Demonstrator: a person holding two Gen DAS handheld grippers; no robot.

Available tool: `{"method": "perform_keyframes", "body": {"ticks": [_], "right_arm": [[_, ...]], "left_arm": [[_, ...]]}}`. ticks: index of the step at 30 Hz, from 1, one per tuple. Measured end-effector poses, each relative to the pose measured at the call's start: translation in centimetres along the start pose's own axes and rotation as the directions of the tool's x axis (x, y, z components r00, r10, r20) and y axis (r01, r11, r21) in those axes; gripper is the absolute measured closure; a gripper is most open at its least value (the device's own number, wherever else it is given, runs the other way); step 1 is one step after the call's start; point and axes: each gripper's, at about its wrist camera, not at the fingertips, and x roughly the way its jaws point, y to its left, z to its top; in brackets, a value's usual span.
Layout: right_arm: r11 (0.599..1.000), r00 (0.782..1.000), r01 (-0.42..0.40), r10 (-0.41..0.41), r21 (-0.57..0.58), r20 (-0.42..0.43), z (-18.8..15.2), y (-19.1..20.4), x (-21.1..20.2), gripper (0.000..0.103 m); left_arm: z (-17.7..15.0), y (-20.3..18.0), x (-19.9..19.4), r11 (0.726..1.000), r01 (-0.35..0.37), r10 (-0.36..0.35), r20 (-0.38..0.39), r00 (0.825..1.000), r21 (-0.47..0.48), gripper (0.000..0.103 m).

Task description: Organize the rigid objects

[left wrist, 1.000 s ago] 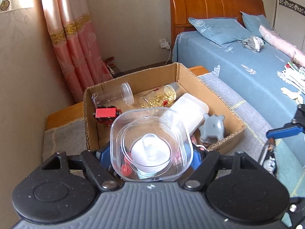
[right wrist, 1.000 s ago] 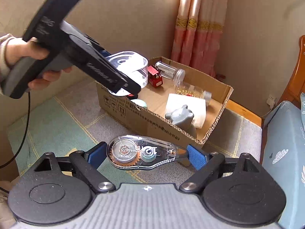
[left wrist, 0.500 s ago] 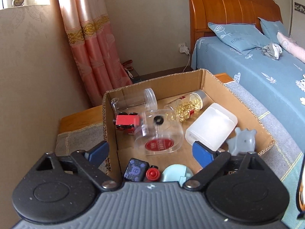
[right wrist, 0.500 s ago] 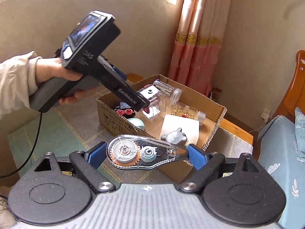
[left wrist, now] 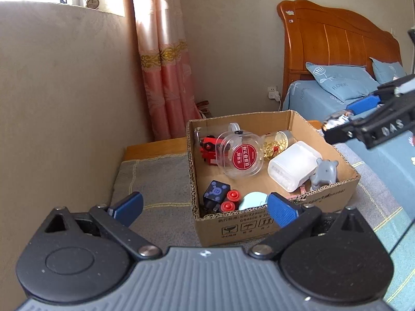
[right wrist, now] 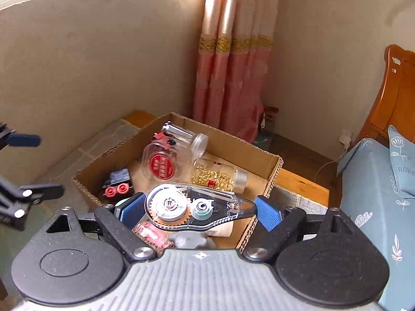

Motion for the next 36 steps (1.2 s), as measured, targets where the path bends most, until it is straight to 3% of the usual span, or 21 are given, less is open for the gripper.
{"method": "perform_keyframes", "body": {"ticks": [8, 11, 22, 29, 36], "right_arm": [[0.989, 0.994, 0.039, -0.024, 0.145, -0.108, 3.4, -2.8, 7.0, 0.010], [0.985, 0.991, 0.062, -0.041, 0.161, -0.128, 3.5, -2.9, 7.7, 0.000], [0.973, 0.991, 0.050, -0.021, 0.225, -0.130, 1.5, -2.5, 3.0, 0.000], [0.946, 0.974, 0.201, -0.165, 0.255, -0.156, -2.3, 1.1, -2.5, 0.000], [0.905, 0.964, 0.239, -0.175, 0.353, -0.202, -6.5, 3.9, -4.8, 0.000]], "left_arm": [[-1.6, 0.6, -1.3, 0.999, -0.004, 0.004, 0.000, 1.000, -0.047, 0.001], [-1.8, 0.6, -1.7, 0.999, -0.020, 0.020, 0.004, 1.000, -0.039, 0.001], [-1.4, -0.8, -1.9, 0.998, -0.063, 0.063, 0.019, 0.998, 0.000, 0.001], [-0.3, -1.8, -2.4, 0.996, -0.048, 0.046, -0.030, 0.999, -0.078, 0.001], [0.1, -3.9, -2.9, 0.997, -0.027, 0.018, -0.112, 0.994, -0.078, 0.001]]}}
